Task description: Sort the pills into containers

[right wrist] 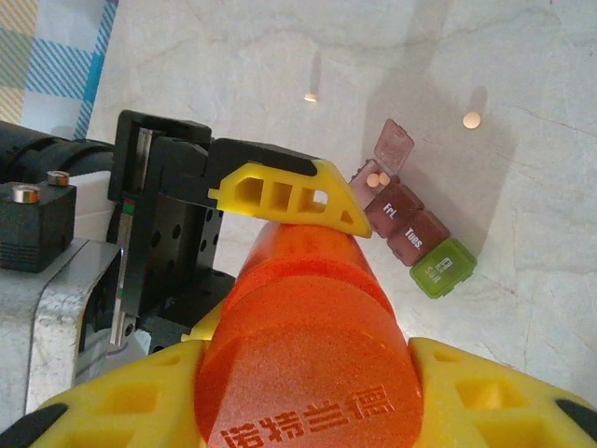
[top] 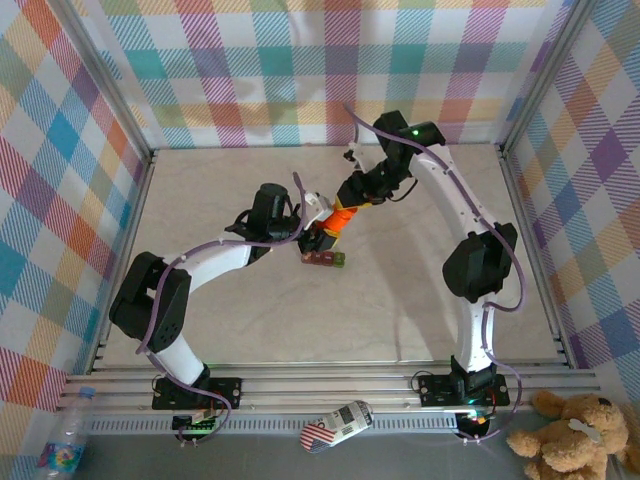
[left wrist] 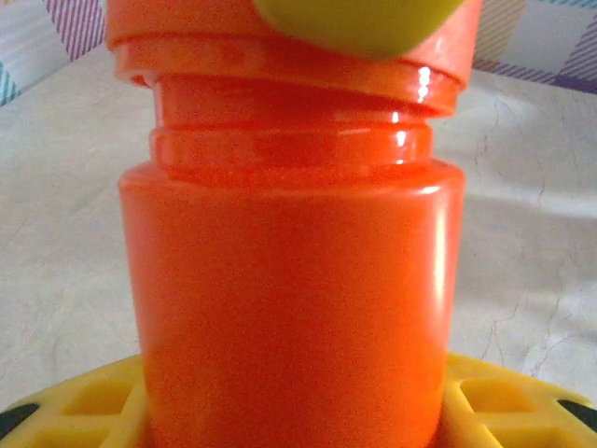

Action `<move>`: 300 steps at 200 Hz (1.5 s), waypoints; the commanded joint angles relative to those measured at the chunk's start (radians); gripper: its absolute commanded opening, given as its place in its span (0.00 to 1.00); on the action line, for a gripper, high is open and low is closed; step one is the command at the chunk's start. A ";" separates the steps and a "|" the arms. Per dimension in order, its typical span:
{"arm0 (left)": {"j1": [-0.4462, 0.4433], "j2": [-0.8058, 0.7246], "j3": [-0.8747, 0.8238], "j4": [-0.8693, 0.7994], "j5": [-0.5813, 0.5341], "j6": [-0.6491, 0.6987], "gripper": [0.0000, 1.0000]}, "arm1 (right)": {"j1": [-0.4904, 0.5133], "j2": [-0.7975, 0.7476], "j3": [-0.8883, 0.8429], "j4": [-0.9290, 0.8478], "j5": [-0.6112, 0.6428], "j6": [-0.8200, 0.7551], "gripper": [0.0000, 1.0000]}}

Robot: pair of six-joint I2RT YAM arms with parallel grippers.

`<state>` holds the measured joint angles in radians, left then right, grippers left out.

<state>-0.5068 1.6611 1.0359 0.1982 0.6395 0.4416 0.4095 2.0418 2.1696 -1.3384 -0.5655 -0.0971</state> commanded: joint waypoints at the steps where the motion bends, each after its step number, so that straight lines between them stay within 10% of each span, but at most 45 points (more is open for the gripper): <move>1: 0.005 -0.058 0.056 -0.072 0.057 0.087 0.00 | 0.005 0.025 0.037 -0.043 0.000 -0.056 0.40; 118: 0.005 -0.069 -0.002 0.112 0.041 -0.047 0.00 | 0.023 0.060 -0.056 0.103 -0.149 0.139 0.40; 300: 0.003 -0.043 -0.003 0.134 0.036 -0.089 0.00 | 0.066 0.127 0.032 0.048 -0.002 0.175 0.50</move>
<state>-0.4934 1.6451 1.0168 0.1177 0.6098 0.3763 0.4393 2.1311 2.1921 -1.3006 -0.5934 0.0685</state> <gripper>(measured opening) 0.514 0.498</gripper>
